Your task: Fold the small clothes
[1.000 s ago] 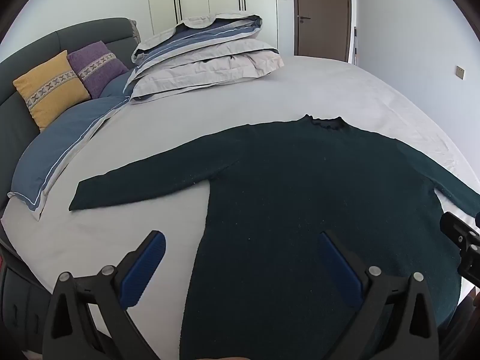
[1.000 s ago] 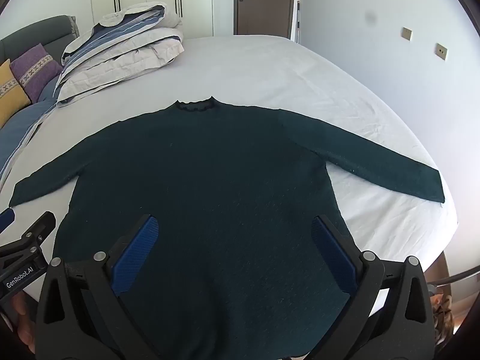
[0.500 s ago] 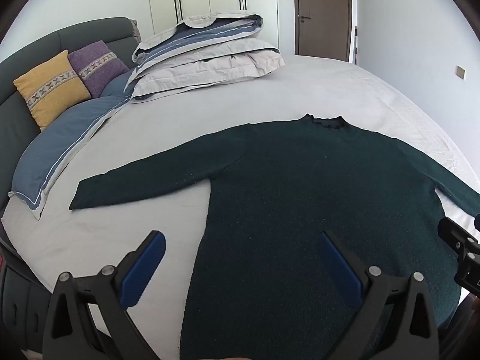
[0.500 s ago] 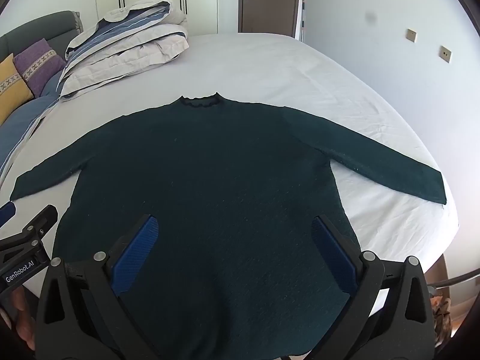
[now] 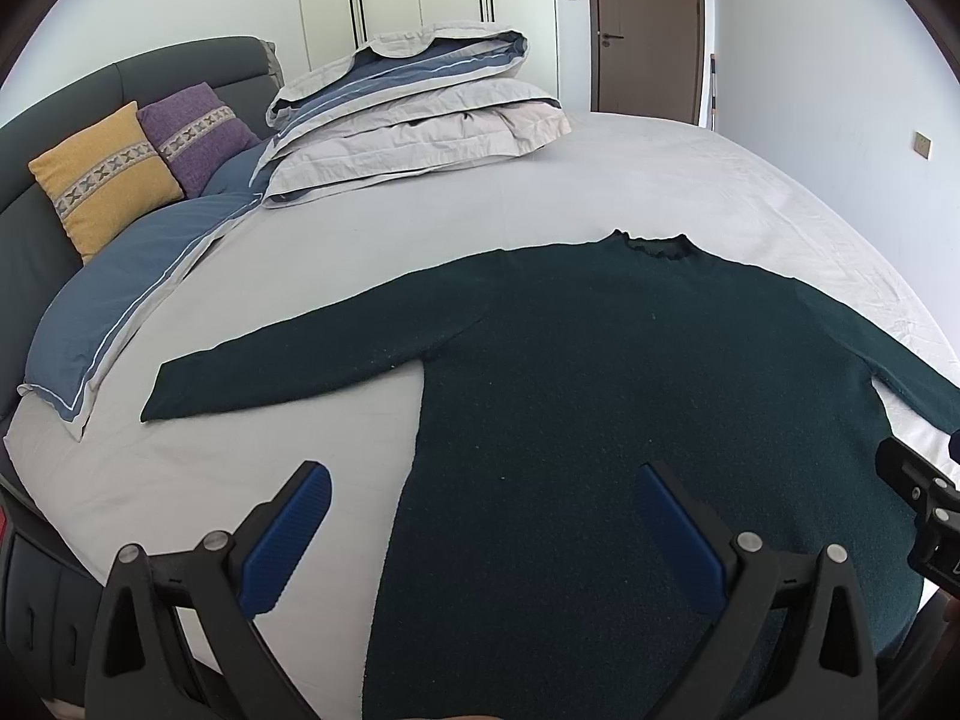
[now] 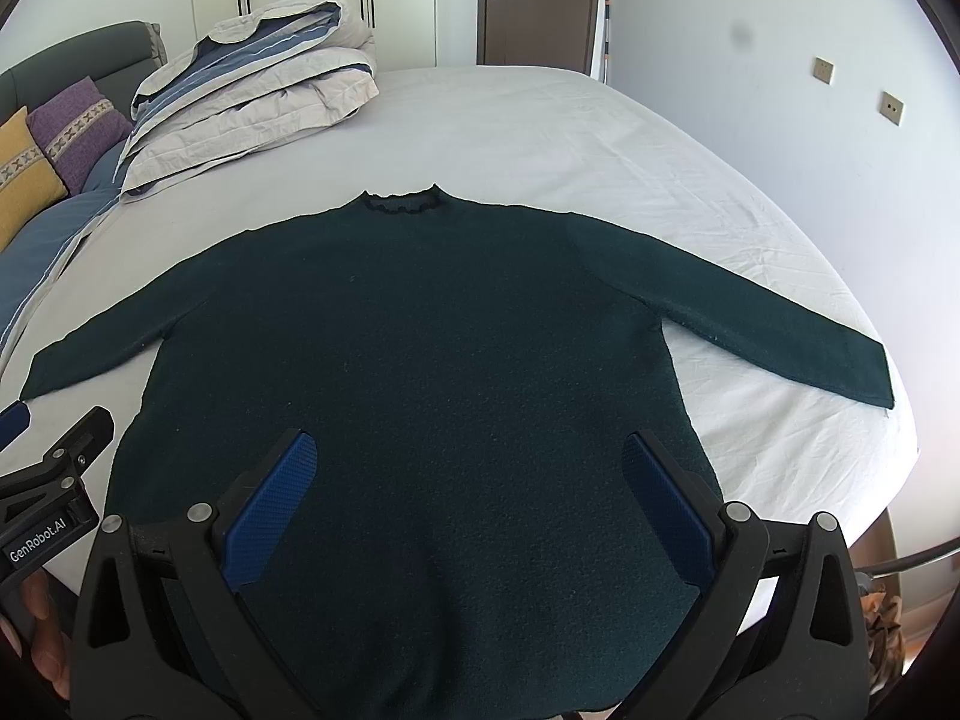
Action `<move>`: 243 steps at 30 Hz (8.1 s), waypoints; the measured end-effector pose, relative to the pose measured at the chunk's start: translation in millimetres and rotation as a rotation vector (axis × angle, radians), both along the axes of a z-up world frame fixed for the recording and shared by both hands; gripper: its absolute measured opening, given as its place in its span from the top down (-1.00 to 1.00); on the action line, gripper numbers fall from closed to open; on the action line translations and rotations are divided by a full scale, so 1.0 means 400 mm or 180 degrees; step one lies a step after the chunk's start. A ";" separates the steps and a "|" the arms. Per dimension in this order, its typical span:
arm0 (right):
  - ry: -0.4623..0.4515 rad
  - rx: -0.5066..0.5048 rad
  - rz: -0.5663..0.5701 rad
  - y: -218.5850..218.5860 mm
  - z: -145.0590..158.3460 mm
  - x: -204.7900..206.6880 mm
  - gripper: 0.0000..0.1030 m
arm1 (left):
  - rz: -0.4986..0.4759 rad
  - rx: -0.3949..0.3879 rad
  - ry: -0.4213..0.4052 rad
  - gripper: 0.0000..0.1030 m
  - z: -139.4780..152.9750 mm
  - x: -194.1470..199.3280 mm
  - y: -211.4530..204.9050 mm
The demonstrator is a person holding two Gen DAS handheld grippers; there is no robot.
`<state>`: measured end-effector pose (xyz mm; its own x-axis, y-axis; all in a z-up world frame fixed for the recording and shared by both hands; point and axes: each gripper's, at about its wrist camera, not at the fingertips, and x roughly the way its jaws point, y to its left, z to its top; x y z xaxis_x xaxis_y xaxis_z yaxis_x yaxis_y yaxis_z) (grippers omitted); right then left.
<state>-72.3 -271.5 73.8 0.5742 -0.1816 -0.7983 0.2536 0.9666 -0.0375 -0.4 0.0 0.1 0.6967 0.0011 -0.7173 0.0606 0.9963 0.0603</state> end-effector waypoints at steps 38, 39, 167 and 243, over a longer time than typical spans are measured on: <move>-0.0011 -0.0001 0.0016 0.019 -0.007 -0.006 -1.00 | 0.0011 0.0016 -0.0025 -1.00 0.005 -0.009 0.009; -0.0010 0.0000 0.0015 0.020 -0.007 -0.006 -1.00 | 0.0009 0.0015 -0.0025 -1.00 0.005 -0.009 0.009; -0.0440 0.2260 -0.0250 -0.451 -0.242 0.092 -0.12 | -0.0965 -0.2128 0.1322 0.84 -0.199 0.532 -0.302; 0.0340 0.0596 -0.0623 -0.614 -0.351 0.398 0.86 | -0.0803 -0.1967 0.0917 0.75 -0.308 0.600 -0.132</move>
<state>86.9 -516.9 -66.6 0.4537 -0.1245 -0.8824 0.4403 0.8922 0.1006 239.6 -52.8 -123.2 0.4057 -0.5995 -0.6899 0.2217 0.7968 -0.5621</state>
